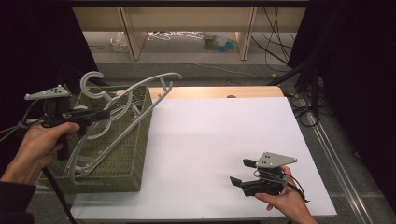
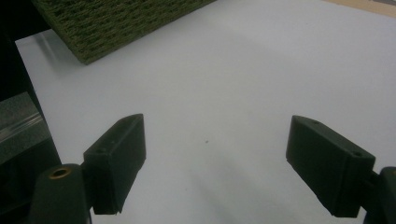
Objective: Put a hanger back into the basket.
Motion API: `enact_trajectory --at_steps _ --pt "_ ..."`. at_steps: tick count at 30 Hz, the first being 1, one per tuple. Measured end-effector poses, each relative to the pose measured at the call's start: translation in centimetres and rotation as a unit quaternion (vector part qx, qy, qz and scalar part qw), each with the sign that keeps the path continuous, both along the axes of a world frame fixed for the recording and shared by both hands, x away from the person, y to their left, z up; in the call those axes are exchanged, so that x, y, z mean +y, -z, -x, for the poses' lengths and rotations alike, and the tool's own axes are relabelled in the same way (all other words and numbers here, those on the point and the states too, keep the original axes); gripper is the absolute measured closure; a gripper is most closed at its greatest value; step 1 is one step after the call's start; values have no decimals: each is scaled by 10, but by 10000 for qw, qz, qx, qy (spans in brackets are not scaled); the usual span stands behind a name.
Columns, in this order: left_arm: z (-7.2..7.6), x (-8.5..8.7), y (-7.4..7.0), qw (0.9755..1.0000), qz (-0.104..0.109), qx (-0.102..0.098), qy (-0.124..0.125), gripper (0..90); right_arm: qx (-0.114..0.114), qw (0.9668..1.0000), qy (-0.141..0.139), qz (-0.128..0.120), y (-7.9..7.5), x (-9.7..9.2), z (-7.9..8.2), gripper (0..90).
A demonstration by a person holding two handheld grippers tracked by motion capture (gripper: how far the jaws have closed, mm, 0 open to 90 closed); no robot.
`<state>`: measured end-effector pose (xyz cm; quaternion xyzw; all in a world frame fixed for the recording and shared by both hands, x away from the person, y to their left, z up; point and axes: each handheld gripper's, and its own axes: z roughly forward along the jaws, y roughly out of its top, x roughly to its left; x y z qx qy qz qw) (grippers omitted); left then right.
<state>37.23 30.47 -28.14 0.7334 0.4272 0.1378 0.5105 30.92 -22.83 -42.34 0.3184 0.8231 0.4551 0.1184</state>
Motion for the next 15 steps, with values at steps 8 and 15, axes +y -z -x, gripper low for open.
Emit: enact_trajectory --at_steps 8,15 --pt "-10 19 6 9999 -66 -13 -158 791 -10 10000 -17 -57 1 1 -1 210" --pt "-20 35 14 9993 -179 -5 -322 791 18 10000 -60 -31 2 2 -1 210"
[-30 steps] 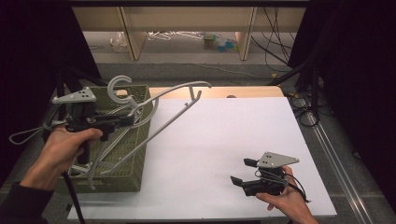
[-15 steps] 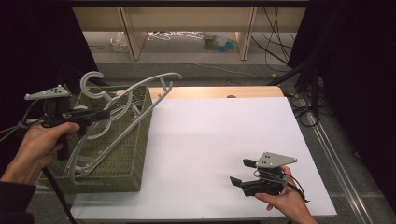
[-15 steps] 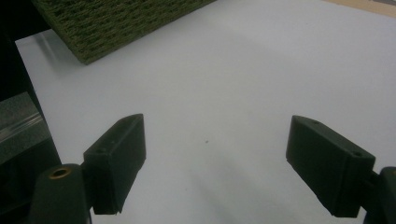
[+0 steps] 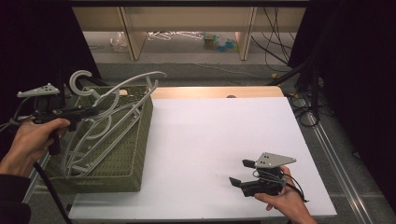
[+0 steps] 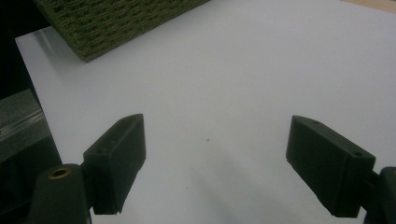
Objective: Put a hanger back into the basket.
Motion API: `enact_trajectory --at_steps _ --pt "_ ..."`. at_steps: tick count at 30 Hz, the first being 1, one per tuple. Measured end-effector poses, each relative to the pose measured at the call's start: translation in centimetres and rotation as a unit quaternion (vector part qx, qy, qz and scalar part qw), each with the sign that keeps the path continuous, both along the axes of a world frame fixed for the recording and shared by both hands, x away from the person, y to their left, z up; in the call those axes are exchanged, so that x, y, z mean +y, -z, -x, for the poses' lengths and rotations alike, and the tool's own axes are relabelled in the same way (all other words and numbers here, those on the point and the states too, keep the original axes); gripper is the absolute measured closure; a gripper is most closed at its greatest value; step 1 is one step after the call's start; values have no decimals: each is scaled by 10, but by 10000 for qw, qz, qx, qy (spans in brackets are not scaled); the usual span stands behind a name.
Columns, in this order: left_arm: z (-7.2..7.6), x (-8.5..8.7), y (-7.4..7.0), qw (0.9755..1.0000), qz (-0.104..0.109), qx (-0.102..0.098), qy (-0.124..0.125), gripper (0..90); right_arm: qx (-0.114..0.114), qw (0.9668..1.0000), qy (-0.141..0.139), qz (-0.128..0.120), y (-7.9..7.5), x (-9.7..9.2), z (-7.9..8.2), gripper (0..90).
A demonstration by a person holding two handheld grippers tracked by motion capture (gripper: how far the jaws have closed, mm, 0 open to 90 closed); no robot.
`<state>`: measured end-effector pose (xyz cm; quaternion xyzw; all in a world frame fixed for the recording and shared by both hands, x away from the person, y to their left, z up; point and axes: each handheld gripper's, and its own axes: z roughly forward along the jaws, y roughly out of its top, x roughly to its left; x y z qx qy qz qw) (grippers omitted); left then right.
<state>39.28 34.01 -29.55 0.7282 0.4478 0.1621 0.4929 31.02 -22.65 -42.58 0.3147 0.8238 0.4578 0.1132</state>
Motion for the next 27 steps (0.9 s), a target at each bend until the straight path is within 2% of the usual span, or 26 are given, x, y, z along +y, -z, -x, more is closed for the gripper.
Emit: enact_trajectory --at_steps 6,11,15,16,20,24,27 --pt "-12 15 9 9997 -133 59 -217 791 42 10000 5 0 0 0 0 210" --pt "-21 24 17 9993 -164 95 -334 791 46 10000 3 3 0 0 0 210" --pt "-28 28 26 9985 -313 203 -406 791 16 10000 -10 31 1 0 0 210" --pt "-29 29 28 9982 -374 218 -414 791 20 10000 0 28 1 0 0 210" --pt "-30 36 35 9979 -332 271 -491 791 18 10000 -12 21 1 0 0 211" --pt "-30 41 41 9974 -390 314 -523 791 67 9999 6 106 1 0 0 211" --pt "-29 45 45 9969 -447 375 -534 791 43 10000 -11 34 1 1 0 211"
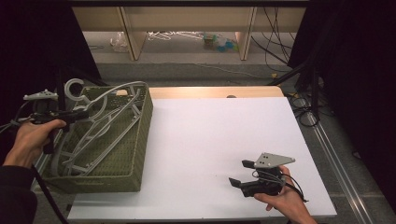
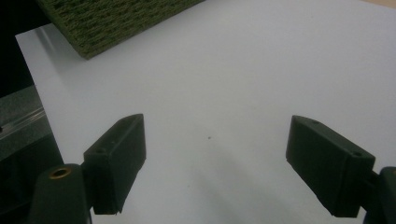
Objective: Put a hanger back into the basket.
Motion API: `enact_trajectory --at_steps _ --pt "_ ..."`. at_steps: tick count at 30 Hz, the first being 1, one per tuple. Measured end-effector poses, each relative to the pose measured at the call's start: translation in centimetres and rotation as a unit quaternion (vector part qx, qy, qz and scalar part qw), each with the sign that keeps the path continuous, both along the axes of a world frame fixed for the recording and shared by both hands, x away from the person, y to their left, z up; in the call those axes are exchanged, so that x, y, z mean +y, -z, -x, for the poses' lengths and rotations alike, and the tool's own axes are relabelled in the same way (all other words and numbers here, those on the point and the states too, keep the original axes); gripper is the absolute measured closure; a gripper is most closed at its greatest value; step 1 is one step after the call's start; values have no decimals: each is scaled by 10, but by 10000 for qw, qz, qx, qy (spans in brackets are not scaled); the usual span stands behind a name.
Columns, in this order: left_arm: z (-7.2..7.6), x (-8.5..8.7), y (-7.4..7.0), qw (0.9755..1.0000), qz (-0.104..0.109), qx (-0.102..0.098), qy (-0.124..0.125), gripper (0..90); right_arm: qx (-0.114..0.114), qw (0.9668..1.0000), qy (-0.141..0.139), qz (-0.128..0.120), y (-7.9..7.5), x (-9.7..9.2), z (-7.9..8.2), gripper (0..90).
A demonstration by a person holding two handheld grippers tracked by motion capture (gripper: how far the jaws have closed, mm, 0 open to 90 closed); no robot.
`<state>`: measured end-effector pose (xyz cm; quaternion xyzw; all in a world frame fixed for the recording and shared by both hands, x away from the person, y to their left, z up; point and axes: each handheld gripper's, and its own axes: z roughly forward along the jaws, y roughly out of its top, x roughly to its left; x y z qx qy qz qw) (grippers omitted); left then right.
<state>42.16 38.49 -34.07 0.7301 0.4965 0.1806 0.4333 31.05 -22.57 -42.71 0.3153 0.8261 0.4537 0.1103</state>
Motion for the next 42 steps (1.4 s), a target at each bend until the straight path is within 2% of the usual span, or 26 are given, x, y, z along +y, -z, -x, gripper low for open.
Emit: enact_trajectory --at_steps 9,16,23,27,29,33,38,39,42 --pt "5 6 9 10000 39 49 16 790 -2 10000 -2 7 0 0 0 211" --pt "-1 2 20 9995 -72 293 95 790 40 10000 -9 12 0 0 0 211" --pt "-1 1 37 9990 59 449 56 789 -1 10000 -28 8 0 0 0 210" --pt "-3 -2 46 9983 41 585 62 789 40 10000 -18 11 0 1 0 211" --pt "-3 -3 50 9976 -38 679 99 788 -2 10000 -40 31 0 1 0 211" --pt "-4 -3 59 9977 -11 682 -39 786 63 10000 -36 18 1 1 0 211" --pt "-5 0 63 9974 -123 690 -179 780 33 10000 -47 42 1 1 0 211" --pt "-6 1 63 9970 -152 741 -160 778 34 10000 -39 47 1 1 0 211" --pt "-6 3 65 9962 -200 761 -375 763 44 10000 -46 38 2 1 -1 211"
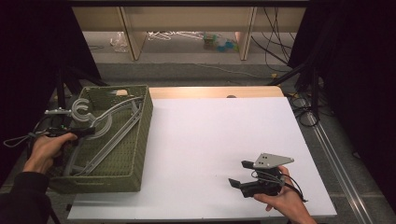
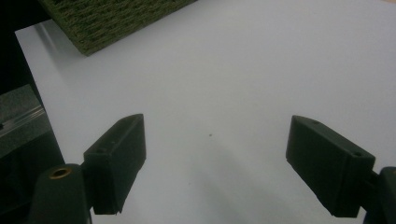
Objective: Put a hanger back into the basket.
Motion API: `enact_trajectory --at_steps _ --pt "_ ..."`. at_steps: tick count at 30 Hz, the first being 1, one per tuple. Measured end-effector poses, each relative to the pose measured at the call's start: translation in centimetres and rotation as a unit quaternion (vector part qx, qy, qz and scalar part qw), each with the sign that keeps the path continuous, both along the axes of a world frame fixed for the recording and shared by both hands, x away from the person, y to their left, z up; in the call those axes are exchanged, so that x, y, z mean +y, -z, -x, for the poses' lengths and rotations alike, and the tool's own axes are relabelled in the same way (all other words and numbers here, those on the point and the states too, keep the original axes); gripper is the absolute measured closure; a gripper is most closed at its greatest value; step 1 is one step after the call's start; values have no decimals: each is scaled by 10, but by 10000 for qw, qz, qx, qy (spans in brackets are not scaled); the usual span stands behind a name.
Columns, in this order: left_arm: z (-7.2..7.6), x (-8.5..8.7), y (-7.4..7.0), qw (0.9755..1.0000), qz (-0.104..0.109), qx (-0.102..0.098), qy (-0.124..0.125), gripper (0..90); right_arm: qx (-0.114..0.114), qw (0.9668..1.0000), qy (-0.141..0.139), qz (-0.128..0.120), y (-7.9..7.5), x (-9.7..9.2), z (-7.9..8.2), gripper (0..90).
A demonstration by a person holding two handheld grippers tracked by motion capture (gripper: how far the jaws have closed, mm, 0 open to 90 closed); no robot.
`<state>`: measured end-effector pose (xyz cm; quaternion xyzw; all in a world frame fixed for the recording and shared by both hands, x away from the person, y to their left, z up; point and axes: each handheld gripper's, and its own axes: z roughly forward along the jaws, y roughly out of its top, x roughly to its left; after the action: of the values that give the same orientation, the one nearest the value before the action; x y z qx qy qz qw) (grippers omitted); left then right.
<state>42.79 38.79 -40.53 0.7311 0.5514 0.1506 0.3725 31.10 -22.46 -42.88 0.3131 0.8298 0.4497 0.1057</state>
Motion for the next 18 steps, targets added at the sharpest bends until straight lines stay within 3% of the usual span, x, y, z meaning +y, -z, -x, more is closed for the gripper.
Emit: enact_trajectory --at_steps 2,4,8,9,10,12,16,17,18 --pt "0 4 1 9994 -354 52 -32 752 -5 10000 7 2 0 0 0 211" --pt "-1 6 3 9988 -440 86 -196 738 -12 10000 11 2 0 0 0 211" --pt "0 9 5 9981 -472 94 -387 721 -13 10000 15 3 0 0 0 211" --pt "1 9 6 9979 -447 17 -458 716 -13 10000 18 1 0 0 0 211" --pt "1 11 7 9980 -428 -24 -458 713 -11 10000 21 4 0 0 0 211" --pt "3 13 5 9979 -461 87 -445 696 1 10000 22 6 1 0 0 211" --pt "6 17 1 9978 -528 9 -397 662 8 10000 37 -15 0 0 0 211" --pt "7 12 1 9978 -272 -168 -588 653 18 10000 32 -22 0 0 0 211" --pt "9 14 -3 9981 -331 -151 -502 637 6 10000 39 -13 0 -1 0 211"
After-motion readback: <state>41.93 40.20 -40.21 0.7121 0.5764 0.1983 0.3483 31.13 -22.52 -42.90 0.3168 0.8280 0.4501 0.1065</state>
